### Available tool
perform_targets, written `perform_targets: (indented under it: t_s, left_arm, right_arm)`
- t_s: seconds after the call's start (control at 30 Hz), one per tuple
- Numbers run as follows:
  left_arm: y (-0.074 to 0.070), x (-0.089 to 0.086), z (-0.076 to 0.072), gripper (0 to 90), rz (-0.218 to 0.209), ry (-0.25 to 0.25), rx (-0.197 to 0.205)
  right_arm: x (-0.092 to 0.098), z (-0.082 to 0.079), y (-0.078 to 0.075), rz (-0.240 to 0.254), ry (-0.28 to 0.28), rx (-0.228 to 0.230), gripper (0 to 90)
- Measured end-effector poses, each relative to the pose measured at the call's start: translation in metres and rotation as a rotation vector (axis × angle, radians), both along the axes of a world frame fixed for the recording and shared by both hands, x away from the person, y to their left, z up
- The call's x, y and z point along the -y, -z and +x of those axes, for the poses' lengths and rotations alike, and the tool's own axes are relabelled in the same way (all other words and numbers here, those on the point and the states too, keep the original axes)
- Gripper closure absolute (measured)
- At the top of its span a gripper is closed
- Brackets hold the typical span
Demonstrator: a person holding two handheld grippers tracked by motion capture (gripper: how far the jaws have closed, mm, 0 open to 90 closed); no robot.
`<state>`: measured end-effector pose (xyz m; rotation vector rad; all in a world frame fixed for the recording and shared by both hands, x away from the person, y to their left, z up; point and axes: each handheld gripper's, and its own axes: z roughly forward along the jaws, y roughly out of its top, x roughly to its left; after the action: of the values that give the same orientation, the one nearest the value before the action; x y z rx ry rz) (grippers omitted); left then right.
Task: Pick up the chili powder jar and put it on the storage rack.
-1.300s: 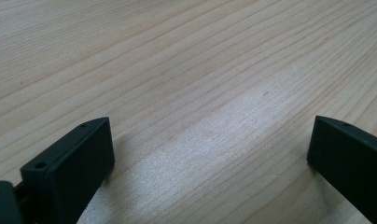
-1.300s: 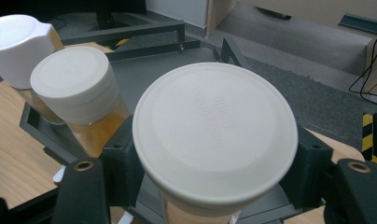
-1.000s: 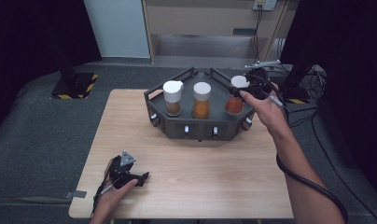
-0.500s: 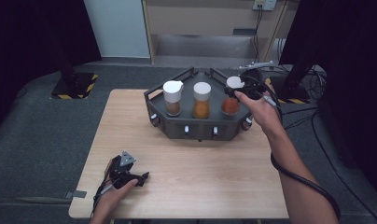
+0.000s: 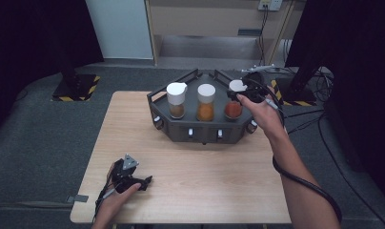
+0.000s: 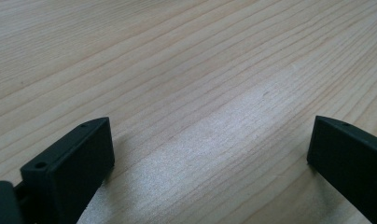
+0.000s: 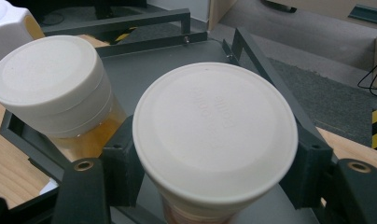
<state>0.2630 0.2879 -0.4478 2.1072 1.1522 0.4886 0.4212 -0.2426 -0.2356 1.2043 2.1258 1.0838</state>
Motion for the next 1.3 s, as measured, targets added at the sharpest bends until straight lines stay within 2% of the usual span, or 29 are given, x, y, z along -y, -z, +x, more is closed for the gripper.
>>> perform_targets:
  t_s: [1.3]
  left_arm:
    - [0.000,0.000,0.000,0.0,0.003,0.002,-0.001]
  right_arm:
    - [0.000,0.003,0.016,0.022,-0.001,-0.013,34.3]
